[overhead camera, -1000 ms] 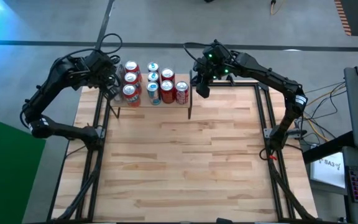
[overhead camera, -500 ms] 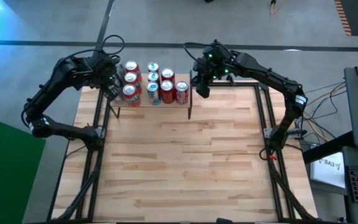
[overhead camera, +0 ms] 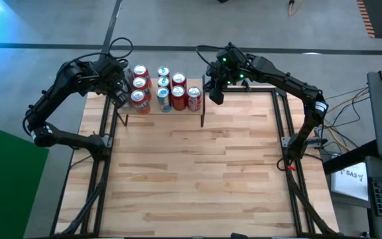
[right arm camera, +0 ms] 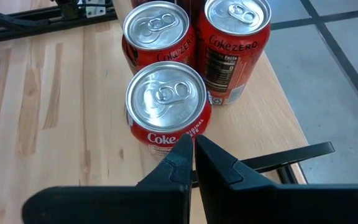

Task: Place canned beverage on shelf
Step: Adjust the white pink soda can on the shelf

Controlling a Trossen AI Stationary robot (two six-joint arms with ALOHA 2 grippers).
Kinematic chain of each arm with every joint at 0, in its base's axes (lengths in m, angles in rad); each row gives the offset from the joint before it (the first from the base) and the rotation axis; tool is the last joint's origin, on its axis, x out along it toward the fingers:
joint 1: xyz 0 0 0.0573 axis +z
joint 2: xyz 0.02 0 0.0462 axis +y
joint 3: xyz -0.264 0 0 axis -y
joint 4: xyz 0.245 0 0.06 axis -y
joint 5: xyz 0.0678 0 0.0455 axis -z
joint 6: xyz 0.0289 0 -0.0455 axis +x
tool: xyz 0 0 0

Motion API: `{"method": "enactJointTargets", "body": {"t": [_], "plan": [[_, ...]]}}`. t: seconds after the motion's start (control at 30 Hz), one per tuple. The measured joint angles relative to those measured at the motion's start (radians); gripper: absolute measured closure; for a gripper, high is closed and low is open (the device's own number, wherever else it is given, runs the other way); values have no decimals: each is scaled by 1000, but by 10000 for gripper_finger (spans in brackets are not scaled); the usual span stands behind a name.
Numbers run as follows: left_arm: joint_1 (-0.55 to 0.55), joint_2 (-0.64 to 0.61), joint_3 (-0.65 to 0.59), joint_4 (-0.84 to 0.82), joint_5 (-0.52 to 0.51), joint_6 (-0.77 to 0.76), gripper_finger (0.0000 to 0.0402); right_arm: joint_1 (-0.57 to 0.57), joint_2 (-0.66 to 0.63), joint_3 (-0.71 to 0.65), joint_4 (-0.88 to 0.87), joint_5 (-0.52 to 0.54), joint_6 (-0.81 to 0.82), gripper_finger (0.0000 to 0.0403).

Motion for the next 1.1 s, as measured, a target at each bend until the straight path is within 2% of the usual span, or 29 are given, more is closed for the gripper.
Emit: {"method": "enactJointTargets", "body": {"t": [1.1], "plan": [[-1,-14,-2,0,62,0,402,9,-3,0,-1,0,-2,394]]}}
